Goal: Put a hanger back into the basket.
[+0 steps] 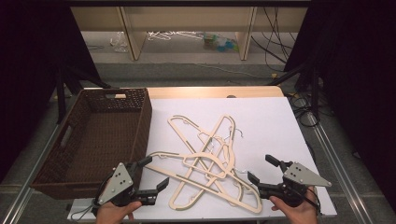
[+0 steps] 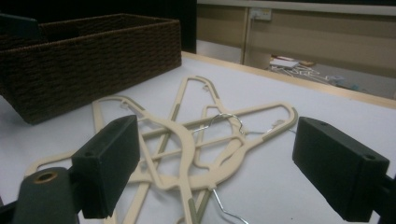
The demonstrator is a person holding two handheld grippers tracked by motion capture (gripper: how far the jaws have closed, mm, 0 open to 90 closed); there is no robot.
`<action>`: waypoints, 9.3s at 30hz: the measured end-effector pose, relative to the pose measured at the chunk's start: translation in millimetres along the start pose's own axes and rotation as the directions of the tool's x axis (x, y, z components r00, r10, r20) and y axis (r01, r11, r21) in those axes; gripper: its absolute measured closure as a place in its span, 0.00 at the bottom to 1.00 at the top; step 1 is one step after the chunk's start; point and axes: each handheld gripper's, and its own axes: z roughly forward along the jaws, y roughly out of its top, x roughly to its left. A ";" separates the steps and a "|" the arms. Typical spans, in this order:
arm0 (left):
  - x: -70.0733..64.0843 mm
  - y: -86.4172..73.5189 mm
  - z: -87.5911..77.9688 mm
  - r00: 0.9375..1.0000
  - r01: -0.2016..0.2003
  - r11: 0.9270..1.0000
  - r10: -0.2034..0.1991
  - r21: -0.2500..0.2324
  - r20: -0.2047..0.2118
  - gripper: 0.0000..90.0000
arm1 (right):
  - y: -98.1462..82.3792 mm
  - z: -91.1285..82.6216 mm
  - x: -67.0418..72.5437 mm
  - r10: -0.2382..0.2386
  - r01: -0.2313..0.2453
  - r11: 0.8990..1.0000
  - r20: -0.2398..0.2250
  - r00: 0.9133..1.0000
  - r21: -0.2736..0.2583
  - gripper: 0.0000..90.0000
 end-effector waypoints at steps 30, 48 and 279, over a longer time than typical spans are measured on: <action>-3.1 -2.5 4.6 1.000 0.002 0.999 -0.003 0.036 0.026 0.18 | -10.6 39.5 -9.6 0.032 0.034 0.947 -0.200 0.979 0.318 0.46; -4.2 -3.3 5.9 0.999 -0.004 0.999 0.002 0.045 0.033 0.18 | -26.4 88.0 -15.6 0.061 0.080 0.854 -0.251 0.966 0.515 0.67; 243.0 8.5 -55.9 0.935 0.195 0.842 -0.004 0.504 -0.354 0.89 | 12.2 16.7 -25.9 0.002 0.032 0.961 -0.125 0.992 0.275 0.30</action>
